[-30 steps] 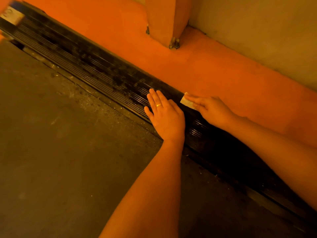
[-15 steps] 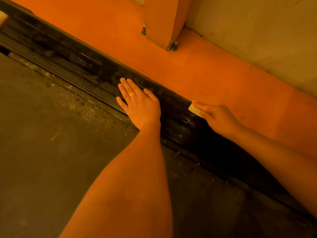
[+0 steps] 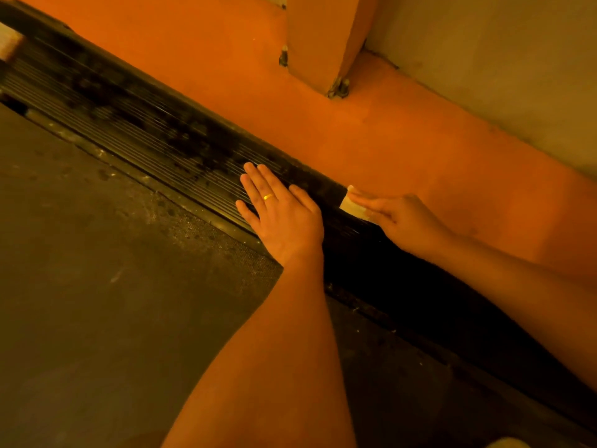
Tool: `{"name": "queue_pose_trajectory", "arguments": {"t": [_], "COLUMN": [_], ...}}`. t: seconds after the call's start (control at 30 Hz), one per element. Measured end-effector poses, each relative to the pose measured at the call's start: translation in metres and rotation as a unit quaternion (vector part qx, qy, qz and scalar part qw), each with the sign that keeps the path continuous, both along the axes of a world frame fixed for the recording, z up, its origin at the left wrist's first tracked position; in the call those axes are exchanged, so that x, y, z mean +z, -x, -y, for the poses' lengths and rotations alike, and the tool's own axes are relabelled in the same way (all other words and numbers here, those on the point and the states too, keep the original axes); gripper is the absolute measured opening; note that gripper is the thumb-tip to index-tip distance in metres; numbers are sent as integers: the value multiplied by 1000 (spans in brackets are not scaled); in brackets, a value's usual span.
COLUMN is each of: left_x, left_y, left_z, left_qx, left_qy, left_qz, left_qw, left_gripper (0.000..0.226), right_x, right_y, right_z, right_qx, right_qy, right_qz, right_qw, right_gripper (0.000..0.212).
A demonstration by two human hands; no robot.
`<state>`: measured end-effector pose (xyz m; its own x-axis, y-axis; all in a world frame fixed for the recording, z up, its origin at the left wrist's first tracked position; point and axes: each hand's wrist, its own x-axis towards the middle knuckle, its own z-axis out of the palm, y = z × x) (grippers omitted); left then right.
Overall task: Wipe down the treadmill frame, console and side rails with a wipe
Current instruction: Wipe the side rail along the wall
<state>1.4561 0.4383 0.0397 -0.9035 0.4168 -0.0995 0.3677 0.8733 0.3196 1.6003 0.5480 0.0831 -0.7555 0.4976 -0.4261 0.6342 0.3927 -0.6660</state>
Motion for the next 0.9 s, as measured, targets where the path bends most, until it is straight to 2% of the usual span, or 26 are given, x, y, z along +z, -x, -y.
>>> {"name": "queue_pose_trajectory", "arguments": {"t": [0.1,0.4,0.57,0.73,0.9], "left_x": [2,0,1,1,5], "left_y": [0,-2,-1,1,-1], "left_z": [0,-2,-1,-2,-3], "left_qx": [0,5,13,17,18], "left_qy": [3,10,15,11,20], "left_qz": [-1,-23,-25,-23,-20], "left_qw": [1000,1000,999,1000,999], "left_gripper": [65,64,64,63,63], "right_x": [6,-10,-5,-2,-1], "right_y": [-5,62,63,71,74], "right_z": [1,-11,-33,-20,-25], "right_qx": [8,51,154,111,133], "right_qy": [-11,27,26,58,59], "right_qz": [-1,-35,13,-25,-52], "right_qw": [1000,998,988,992,988], "right_gripper": [45,42,48,48,49]}}
